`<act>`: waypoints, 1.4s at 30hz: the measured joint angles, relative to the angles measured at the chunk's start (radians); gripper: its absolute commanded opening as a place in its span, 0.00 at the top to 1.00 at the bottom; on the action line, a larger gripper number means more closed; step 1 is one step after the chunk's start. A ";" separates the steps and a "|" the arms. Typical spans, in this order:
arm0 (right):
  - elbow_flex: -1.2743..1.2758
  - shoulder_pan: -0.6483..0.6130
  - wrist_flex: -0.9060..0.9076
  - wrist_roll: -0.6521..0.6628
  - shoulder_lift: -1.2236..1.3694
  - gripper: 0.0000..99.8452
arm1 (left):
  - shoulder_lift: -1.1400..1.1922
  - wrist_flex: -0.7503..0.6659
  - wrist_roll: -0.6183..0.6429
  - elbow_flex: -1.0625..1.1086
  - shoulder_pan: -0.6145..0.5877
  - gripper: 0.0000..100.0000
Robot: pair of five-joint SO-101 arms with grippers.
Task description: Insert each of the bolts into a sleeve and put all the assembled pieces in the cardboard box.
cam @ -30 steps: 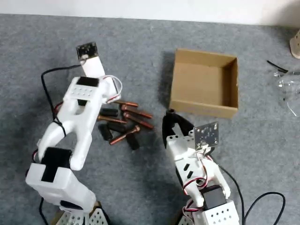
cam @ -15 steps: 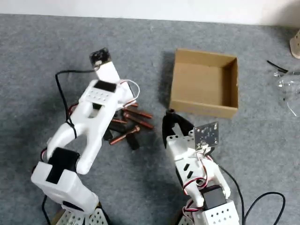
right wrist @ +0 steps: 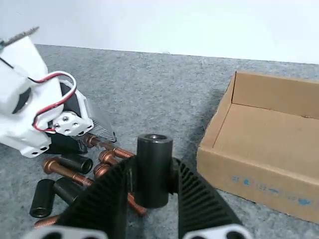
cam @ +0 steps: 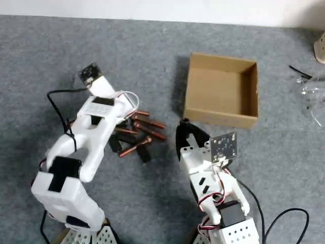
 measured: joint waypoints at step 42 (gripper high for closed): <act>0.000 0.000 0.000 0.000 0.000 1.00 | 0.138 0.055 -0.066 -0.157 -0.005 1.00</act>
